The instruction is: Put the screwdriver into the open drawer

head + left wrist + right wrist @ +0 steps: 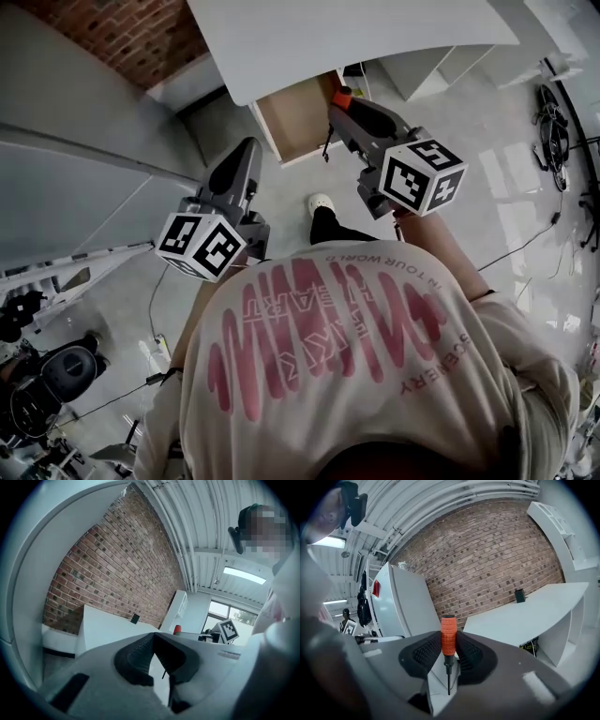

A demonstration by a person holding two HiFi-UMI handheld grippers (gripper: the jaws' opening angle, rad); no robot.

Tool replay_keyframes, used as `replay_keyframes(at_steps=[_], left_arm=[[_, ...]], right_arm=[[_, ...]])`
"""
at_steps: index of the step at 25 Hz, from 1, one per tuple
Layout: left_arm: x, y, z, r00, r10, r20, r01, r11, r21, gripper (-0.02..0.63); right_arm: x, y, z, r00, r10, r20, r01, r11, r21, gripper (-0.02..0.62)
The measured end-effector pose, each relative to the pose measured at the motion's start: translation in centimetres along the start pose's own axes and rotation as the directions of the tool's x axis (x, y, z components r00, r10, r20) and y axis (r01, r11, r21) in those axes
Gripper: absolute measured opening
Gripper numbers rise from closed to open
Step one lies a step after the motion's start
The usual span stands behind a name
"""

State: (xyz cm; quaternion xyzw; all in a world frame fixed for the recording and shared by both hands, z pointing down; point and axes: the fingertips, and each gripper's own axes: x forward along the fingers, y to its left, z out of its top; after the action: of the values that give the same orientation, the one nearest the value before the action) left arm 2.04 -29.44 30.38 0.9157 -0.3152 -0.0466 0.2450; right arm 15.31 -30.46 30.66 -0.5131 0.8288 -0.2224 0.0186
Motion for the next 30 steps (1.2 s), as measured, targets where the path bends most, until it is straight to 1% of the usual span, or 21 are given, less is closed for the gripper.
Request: replay_keyframes(at_steps=[3, 5, 7, 10, 13, 15, 17, 21, 25, 27, 30], left_arm=[[2.5, 1.5, 1.3, 0.999, 0.044, 0.020, -0.044, 0.999, 0.004, 0.003], [4.2, 2.5, 1.7, 0.997, 0.070, 0.030, -0.070, 0.998, 0.006, 0.003], [6.0, 3.4, 1.6, 0.995, 0.099, 0.032, -0.099, 0.995, -0.001, 0.003], [8.1, 4.6, 0.8, 0.988, 0.151, 0.019, -0.150, 0.988, -0.024, 0.003], [8.7, 6.4, -0.7, 0.981, 0.195, 0.015, -0.194, 0.981, -0.024, 0.003], [9.3, 8.1, -1.8, 0.978, 0.210, 0.018, -0.210, 0.978, -0.003, 0.003], [10.1, 9.5, -2.9, 0.975, 0.221, -0.003, -0.221, 0.975, 0.005, 0.003], [11.5, 10.7, -5.9, 0.966, 0.243, -0.084, -0.243, 0.970, 0.010, 0.004], [12.5, 13.9, -9.1, 0.954, 0.240, -0.177, -0.246, 0.969, -0.009, 0.003], [13.2, 15.1, -11.0, 0.946, 0.238, -0.221, -0.247, 0.969, -0.015, 0.003], [14.0, 16.0, -13.8, 0.927, 0.252, -0.277, -0.269, 0.963, -0.024, 0.003]], right_arm=[[2.6, -1.8, 2.1, 0.999, 0.049, -0.003, -0.049, 0.999, -0.013, 0.109], [4.0, -3.2, 2.7, 0.997, 0.074, -0.009, -0.074, 0.997, -0.011, 0.109], [5.4, -4.8, 3.2, 0.994, 0.104, -0.007, -0.105, 0.994, -0.011, 0.109], [7.0, -6.6, 3.3, 0.985, 0.173, 0.016, -0.173, 0.985, -0.001, 0.109], [8.9, -8.0, 1.0, 0.981, 0.194, -0.006, -0.194, 0.981, 0.013, 0.109], [10.5, -9.2, -0.9, 0.983, 0.183, -0.033, -0.182, 0.983, 0.018, 0.109], [11.7, -10.2, -2.6, 0.983, 0.165, -0.074, -0.166, 0.986, -0.001, 0.109], [12.2, -11.0, -5.8, 0.974, 0.164, -0.155, -0.172, 0.984, -0.043, 0.109], [15.0, -11.4, -10.1, 0.955, 0.159, -0.251, -0.195, 0.972, -0.127, 0.109], [16.1, -12.0, -12.1, 0.942, 0.165, -0.291, -0.217, 0.963, -0.158, 0.107], [17.0, -13.2, -14.7, 0.922, 0.173, -0.346, -0.252, 0.947, -0.199, 0.107]])
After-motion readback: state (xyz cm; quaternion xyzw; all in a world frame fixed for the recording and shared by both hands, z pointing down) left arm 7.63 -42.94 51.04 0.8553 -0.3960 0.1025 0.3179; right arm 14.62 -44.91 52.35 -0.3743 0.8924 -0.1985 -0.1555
